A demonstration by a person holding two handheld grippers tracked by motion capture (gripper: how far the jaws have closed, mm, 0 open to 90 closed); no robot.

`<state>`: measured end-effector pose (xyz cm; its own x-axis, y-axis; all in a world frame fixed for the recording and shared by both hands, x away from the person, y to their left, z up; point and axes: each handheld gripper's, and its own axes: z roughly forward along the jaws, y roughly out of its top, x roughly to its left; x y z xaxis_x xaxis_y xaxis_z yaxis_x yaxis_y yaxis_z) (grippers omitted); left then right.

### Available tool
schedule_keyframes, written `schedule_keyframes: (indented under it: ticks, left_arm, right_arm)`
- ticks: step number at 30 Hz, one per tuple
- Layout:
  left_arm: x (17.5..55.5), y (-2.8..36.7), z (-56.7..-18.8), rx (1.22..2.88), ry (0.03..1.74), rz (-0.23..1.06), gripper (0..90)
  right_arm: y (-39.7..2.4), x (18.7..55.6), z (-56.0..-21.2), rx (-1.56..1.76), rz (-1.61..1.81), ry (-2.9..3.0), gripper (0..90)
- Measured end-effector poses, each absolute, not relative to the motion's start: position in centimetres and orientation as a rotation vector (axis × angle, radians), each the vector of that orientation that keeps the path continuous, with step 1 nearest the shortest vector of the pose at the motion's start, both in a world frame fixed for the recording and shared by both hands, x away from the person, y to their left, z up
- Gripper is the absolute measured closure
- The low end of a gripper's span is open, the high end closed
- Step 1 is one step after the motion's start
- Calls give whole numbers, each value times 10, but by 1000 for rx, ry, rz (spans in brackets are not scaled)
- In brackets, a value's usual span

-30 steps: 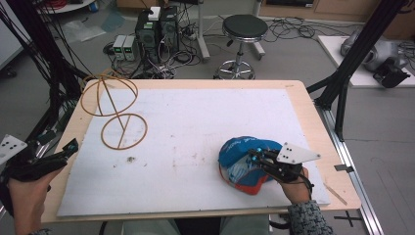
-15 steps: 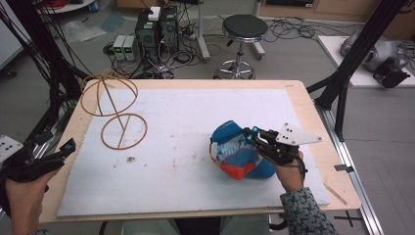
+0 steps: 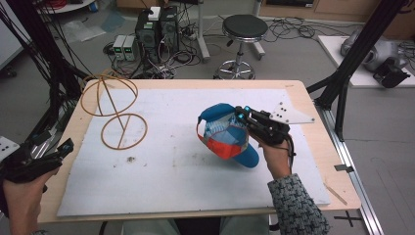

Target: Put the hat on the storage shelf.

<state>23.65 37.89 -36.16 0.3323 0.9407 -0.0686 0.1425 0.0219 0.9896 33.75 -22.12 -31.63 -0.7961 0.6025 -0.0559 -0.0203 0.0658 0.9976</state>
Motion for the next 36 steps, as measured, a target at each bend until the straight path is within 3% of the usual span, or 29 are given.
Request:
schedule_keyframes:
  ticks: [16, 36]
  left_arm:
    - [237, 378, -361, 1414, 1054, 838, 179]
    - [239, 377, -363, 1414, 1048, 818, 179]
  right_arm:
    - [-160, 376, -257, 490, 1749, 1865, 887]
    - [-73, 417, -216, 453, 1855, 1864, 887]
